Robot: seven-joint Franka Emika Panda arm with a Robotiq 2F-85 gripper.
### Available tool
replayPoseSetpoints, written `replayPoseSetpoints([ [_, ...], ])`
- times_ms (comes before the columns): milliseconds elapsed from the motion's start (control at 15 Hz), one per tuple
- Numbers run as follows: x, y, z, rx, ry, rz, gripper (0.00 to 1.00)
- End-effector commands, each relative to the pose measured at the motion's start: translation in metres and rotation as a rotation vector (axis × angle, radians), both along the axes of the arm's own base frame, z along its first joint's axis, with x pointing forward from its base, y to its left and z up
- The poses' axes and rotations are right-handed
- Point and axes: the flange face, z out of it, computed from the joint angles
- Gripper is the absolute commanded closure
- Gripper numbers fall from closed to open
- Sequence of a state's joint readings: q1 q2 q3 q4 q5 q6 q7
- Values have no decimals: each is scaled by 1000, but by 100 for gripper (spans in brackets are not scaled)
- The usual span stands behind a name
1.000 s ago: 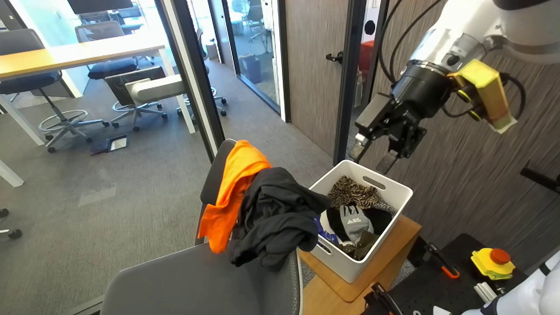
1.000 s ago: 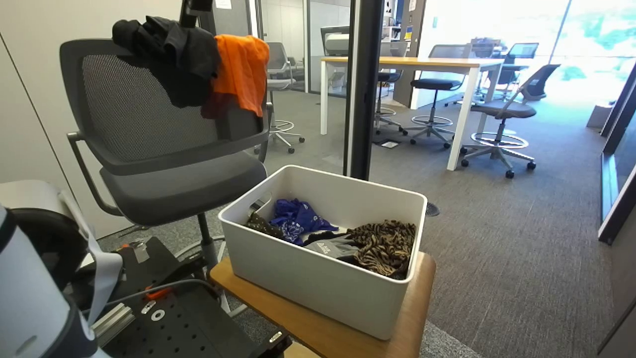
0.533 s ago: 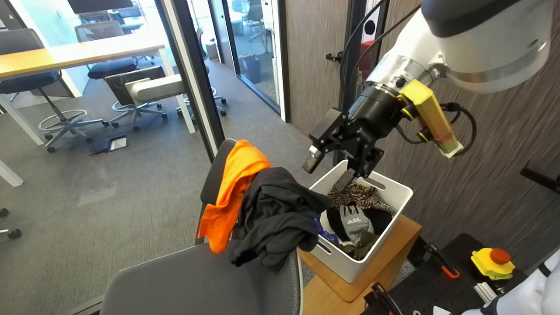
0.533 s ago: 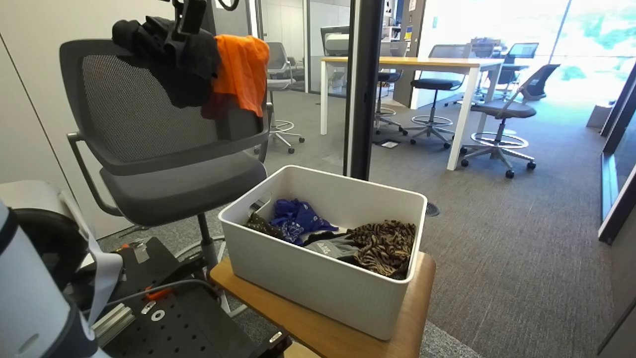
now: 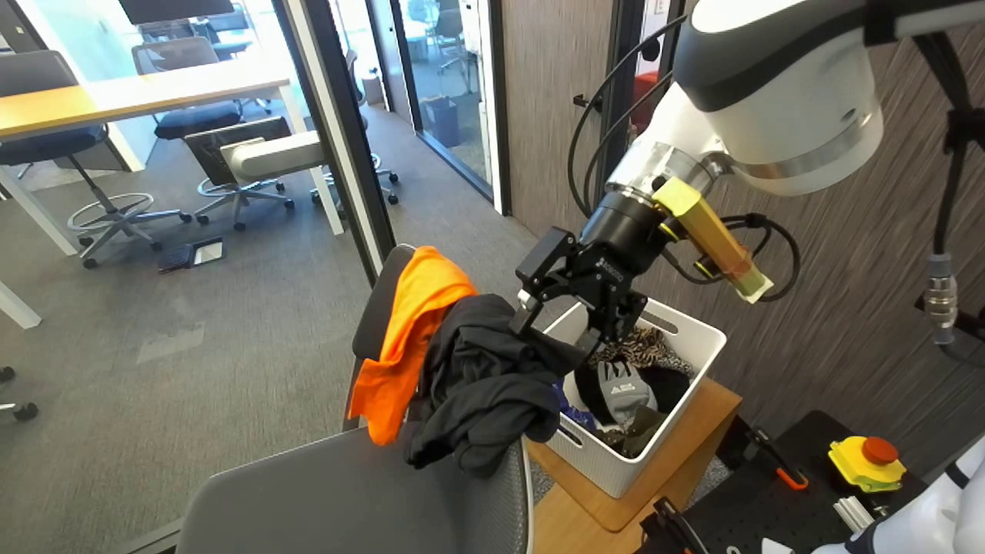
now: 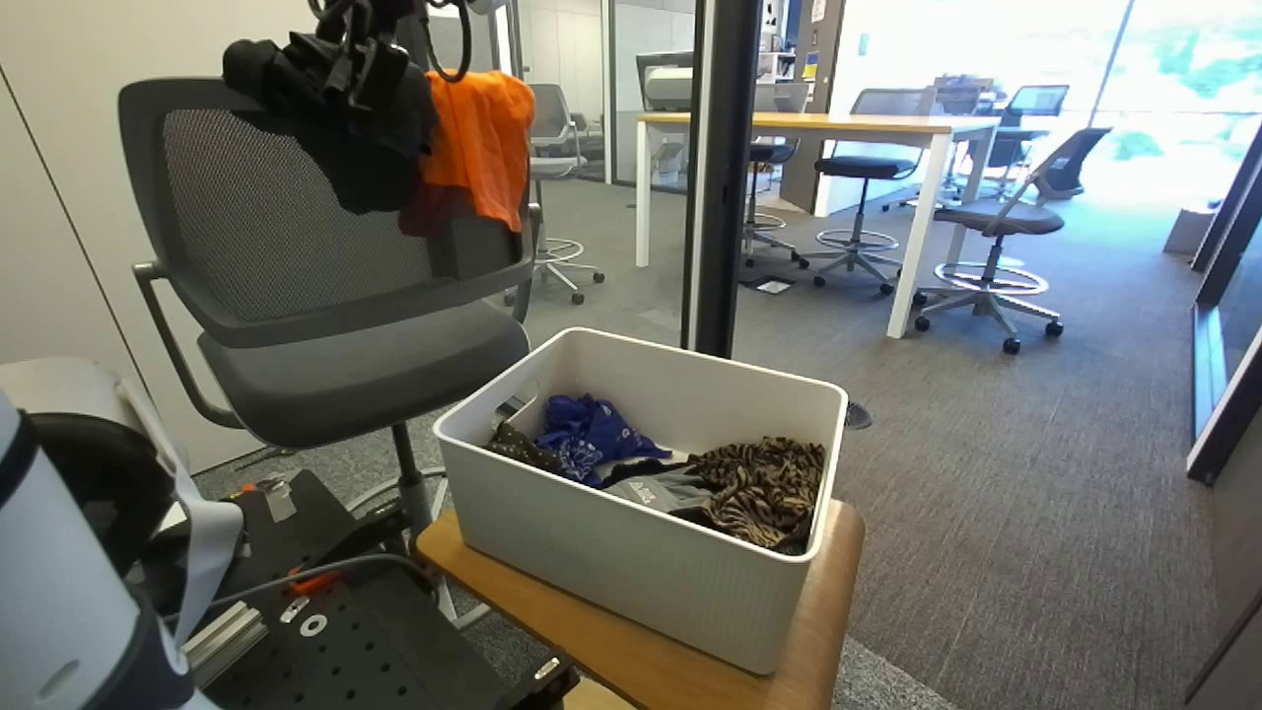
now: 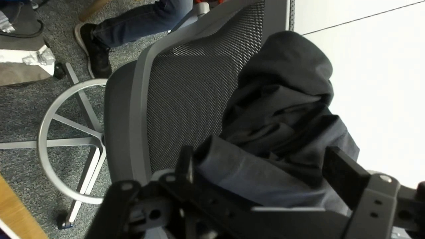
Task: Put the grey shirt inside the box.
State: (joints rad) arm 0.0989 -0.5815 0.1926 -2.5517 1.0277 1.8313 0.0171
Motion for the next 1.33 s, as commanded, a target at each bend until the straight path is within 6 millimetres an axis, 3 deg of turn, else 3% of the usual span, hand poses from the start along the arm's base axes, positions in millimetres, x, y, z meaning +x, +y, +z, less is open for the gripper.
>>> replayPoseSetpoints([
  [0,2,24,3,20,24,13,0],
  [400,-7,48,2,12,23,52,0],
  [867,-7,58,-1,-19,-23,52,0],
  [933,-6,59,-1,-23,-37,50,21],
  [1267,-1,62,-3,-42,-70,31,58],
])
